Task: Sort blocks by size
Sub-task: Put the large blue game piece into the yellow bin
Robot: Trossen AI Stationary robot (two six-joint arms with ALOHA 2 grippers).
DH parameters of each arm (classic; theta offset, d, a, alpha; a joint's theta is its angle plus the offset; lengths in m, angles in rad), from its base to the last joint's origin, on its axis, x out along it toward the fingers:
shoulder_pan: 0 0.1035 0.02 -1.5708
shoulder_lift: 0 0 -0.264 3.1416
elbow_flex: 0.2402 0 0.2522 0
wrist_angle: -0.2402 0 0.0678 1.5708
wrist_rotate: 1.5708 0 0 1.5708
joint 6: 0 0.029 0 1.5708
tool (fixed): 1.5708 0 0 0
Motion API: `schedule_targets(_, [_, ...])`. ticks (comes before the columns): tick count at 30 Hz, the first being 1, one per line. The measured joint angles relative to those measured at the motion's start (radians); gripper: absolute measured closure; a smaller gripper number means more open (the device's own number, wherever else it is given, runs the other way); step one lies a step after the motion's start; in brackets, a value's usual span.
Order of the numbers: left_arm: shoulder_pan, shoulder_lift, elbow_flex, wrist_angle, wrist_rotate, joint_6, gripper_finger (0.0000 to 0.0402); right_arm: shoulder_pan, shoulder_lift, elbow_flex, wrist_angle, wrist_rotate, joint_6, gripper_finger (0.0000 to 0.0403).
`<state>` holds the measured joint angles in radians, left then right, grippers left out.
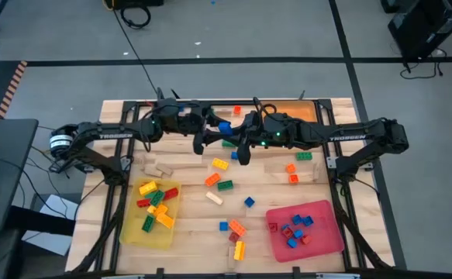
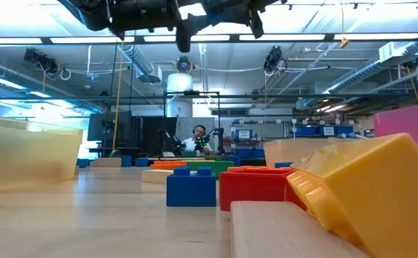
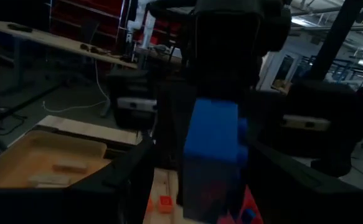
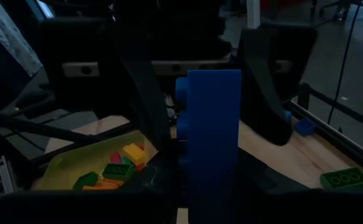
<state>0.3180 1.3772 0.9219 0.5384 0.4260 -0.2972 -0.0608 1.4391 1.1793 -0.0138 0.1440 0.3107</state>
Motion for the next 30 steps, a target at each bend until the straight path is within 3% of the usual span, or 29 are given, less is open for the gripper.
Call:
schedule_targets(4, [-0.004, 0.025, 0.02, 0.006, 0.019, -0.008, 0.0182, -0.001, 0.0, 0.0, -0.003, -0.001, -0.014, 0.0301])
schedule_targets(12, [-0.007, 0.033, 0.02, 0.044, 0.047, 0.015, 0.0302, -0.002, 0.0, 0.0, 0.0, -0.007, -0.02, 0.0288])
schedule_targets(18, [-0.005, 0.034, 0.019, 0.04, -0.014, 0.028, 0.0303, -0.014, 0.0, 0.001, -0.023, 0.026, -0.044, 0.0248])
schedule_targets(23, [0.009, 0.031, 0.019, 0.024, -0.071, 0.03, 0.0303, -0.031, -0.025, 0.001, -0.141, 0.079, -0.005, 0.022])
schedule_targets(27, [0.019, -0.016, 0.034, -0.136, -0.118, 0.069, 0.0301, -0.038, -0.044, 0.001, -0.263, 0.098, 0.013, 0.0202])
schedule_targets(30, [0.019, -0.068, 0.091, -0.478, -0.241, 0.148, 0.0302, -0.036, -0.046, 0.001, -0.354, 0.097, 0.045, 0.0194])
